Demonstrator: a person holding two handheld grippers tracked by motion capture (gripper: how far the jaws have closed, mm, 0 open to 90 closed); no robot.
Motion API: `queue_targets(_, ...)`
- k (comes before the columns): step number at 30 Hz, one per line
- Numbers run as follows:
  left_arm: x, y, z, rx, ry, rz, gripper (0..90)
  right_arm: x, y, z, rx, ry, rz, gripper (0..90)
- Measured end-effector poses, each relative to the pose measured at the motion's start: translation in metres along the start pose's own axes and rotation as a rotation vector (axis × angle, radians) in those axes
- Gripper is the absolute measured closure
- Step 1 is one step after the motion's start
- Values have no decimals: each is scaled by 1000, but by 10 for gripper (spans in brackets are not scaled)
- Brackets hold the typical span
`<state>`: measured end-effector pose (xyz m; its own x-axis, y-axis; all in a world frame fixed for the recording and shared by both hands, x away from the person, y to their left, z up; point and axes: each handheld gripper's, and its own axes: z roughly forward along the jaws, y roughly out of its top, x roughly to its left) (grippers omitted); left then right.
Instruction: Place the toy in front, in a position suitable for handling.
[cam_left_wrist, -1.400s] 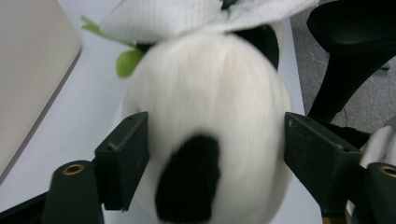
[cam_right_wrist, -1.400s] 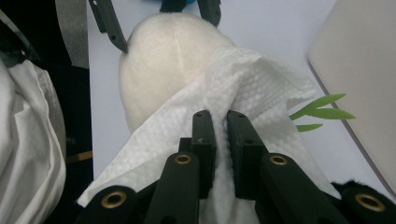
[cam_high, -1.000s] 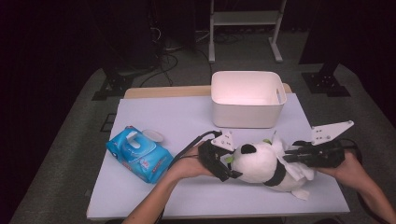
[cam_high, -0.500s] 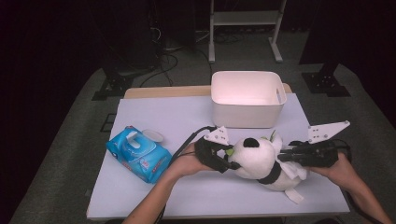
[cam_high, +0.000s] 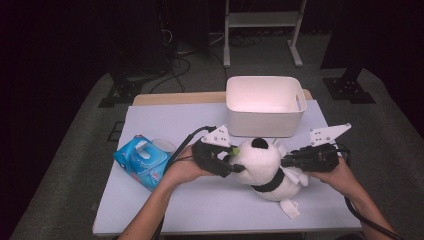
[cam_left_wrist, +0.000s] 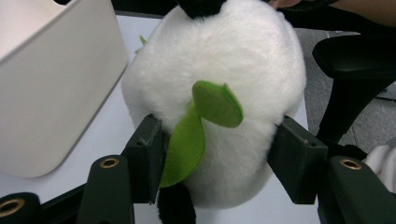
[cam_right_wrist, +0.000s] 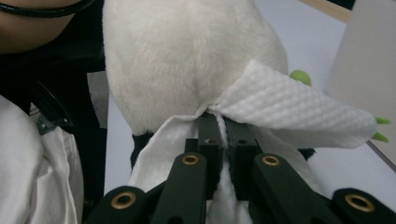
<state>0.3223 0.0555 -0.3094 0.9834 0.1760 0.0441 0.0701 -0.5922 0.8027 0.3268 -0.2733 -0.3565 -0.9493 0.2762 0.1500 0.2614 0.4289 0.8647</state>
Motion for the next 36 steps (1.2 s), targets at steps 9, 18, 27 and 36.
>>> queue_targets(9, -2, 9, 3, 28, -4, 25, 384, 0, -4, -11, 7, 0, 14, 872)
queue_targets(18, -6, 27, 12, 59, -8, 55, 381, 9, 5, -33, 31, -24, -18, 871)
queue_targets(27, -9, 43, 25, 75, -24, 84, 381, 23, 41, -46, 45, -29, -99, 871)
queue_targets(36, -10, 52, 35, 93, -22, 97, 365, 29, 66, -39, 133, -51, -169, 870)
